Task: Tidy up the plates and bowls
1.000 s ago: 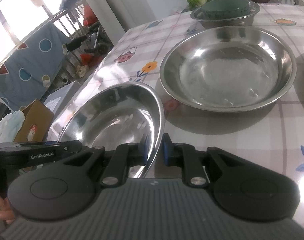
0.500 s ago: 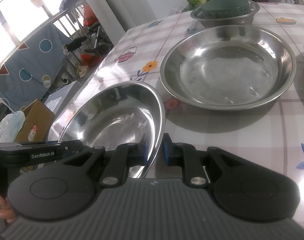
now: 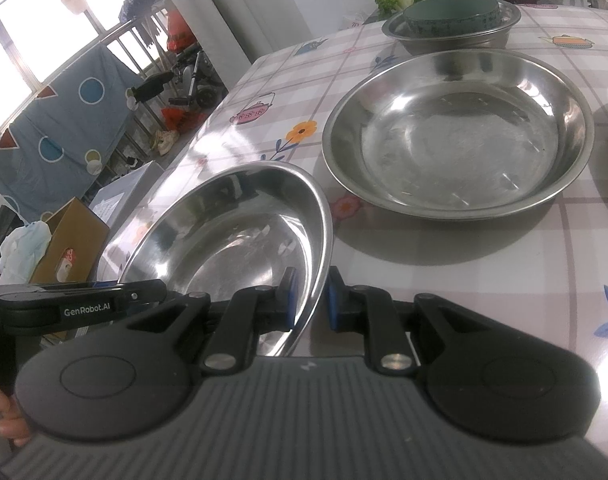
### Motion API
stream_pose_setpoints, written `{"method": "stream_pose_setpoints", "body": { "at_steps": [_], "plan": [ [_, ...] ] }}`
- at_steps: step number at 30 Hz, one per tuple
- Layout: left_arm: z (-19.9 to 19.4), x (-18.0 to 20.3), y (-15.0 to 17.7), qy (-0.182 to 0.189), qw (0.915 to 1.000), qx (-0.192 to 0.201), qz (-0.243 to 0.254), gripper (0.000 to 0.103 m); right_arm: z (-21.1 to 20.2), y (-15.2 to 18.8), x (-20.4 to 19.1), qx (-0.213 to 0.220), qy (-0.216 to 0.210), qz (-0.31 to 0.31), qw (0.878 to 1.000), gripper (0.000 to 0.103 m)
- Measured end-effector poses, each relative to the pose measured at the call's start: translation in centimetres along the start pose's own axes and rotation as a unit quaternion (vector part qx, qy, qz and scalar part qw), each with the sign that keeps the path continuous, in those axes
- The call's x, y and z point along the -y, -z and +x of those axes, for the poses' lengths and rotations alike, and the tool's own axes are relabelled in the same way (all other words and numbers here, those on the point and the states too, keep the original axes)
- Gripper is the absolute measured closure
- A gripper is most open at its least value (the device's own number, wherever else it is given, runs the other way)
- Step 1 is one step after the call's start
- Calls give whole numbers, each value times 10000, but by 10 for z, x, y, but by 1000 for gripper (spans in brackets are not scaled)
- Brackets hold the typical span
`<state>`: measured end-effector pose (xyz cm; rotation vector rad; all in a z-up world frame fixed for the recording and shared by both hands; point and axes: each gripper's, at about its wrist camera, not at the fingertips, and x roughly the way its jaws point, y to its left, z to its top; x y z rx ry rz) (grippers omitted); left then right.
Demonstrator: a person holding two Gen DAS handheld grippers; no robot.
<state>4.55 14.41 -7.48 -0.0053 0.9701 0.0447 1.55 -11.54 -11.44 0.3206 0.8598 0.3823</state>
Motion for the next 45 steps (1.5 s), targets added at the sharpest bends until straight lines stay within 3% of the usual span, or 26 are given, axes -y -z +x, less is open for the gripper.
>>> {"method": "stream_pose_setpoints", "body": {
  "at_steps": [45],
  "plan": [
    [-4, 4, 3, 80, 9999, -56, 44, 77, 0, 0, 1, 21, 11, 49, 10000, 88]
  ]
}}
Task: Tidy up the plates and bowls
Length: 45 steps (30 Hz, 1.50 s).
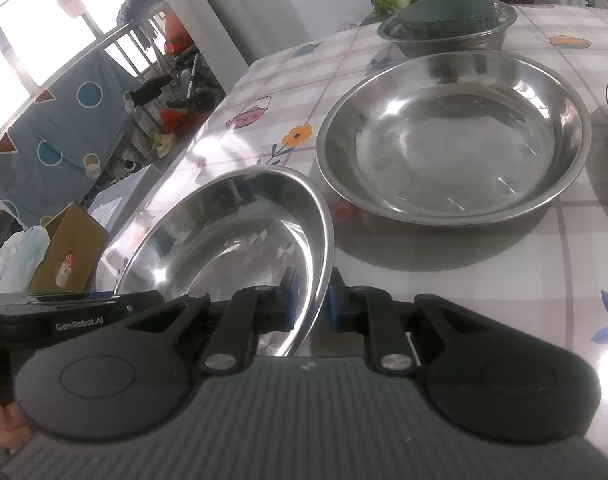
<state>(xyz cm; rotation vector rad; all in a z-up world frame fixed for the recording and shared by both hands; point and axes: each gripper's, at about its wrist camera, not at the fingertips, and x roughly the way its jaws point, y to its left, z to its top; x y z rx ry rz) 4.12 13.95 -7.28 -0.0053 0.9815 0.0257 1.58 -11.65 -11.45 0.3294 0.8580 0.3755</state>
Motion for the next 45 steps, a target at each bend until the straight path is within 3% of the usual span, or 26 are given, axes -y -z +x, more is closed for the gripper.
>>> {"method": "stream_pose_setpoints", "body": {
  "at_steps": [19, 45],
  "plan": [
    [-2, 3, 0, 40, 10000, 4, 34, 76, -2, -2, 1, 18, 44, -2, 10000, 88],
    [-4, 17, 5, -191, 9994, -22, 301, 73, -10, -1, 10, -61, 23, -111, 9999, 88]
  ]
}}
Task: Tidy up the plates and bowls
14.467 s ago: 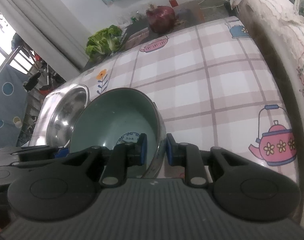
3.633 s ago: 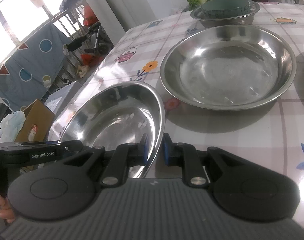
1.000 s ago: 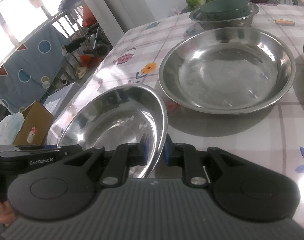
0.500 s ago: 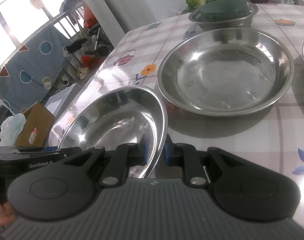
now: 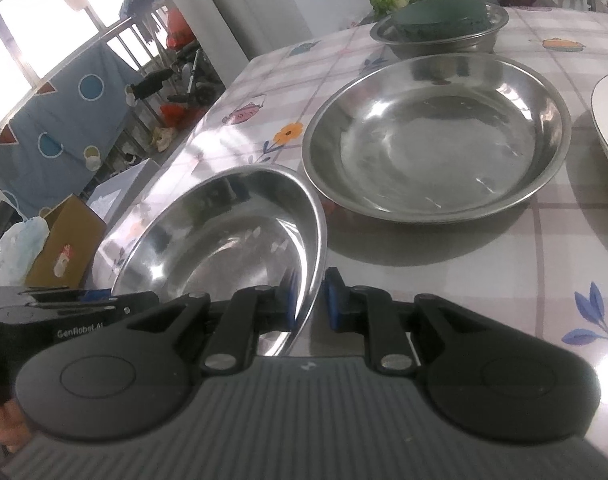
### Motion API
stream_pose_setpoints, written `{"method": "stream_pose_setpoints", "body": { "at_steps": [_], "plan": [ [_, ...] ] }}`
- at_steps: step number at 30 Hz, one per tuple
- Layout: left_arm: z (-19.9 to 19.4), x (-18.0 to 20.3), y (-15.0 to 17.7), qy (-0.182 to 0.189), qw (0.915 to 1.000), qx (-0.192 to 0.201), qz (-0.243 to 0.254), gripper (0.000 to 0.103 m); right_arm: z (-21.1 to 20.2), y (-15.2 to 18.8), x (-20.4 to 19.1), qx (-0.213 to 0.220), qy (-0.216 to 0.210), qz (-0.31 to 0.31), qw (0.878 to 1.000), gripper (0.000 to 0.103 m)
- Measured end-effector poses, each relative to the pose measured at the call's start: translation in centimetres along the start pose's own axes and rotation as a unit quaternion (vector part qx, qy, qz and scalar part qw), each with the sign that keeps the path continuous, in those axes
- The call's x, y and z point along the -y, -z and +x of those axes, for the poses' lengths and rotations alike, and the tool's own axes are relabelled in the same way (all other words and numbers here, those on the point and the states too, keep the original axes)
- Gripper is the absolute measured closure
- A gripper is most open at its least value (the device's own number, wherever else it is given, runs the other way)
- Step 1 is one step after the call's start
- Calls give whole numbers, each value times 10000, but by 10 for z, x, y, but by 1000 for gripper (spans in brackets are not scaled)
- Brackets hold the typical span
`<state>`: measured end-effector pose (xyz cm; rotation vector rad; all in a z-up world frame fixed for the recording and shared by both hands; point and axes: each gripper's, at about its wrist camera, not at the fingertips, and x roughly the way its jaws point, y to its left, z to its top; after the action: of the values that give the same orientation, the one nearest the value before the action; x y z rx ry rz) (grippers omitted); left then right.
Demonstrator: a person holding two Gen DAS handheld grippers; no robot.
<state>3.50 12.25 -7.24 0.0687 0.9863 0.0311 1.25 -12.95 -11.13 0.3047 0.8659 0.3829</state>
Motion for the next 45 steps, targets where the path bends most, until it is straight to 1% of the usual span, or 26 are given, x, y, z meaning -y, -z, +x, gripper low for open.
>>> {"method": "stream_pose_setpoints", "body": {
  "at_steps": [6, 14, 38, 45],
  "plan": [
    [4, 3, -4, -99, 9999, 41, 89, 72, 4, -2, -2, 31, 51, -99, 9999, 90],
    [4, 7, -7, -237, 9997, 61, 82, 72, 6, 0, -10, 79, 171, -268, 9995, 89],
    [0, 9, -2, -164, 9998, 43, 63, 72, 5, 0, -10, 86, 175, -251, 9995, 89],
    [-6, 4, 5, -8, 10000, 71, -7, 73, 4, 1, -7, 93, 206, -216, 9995, 89]
  ]
}}
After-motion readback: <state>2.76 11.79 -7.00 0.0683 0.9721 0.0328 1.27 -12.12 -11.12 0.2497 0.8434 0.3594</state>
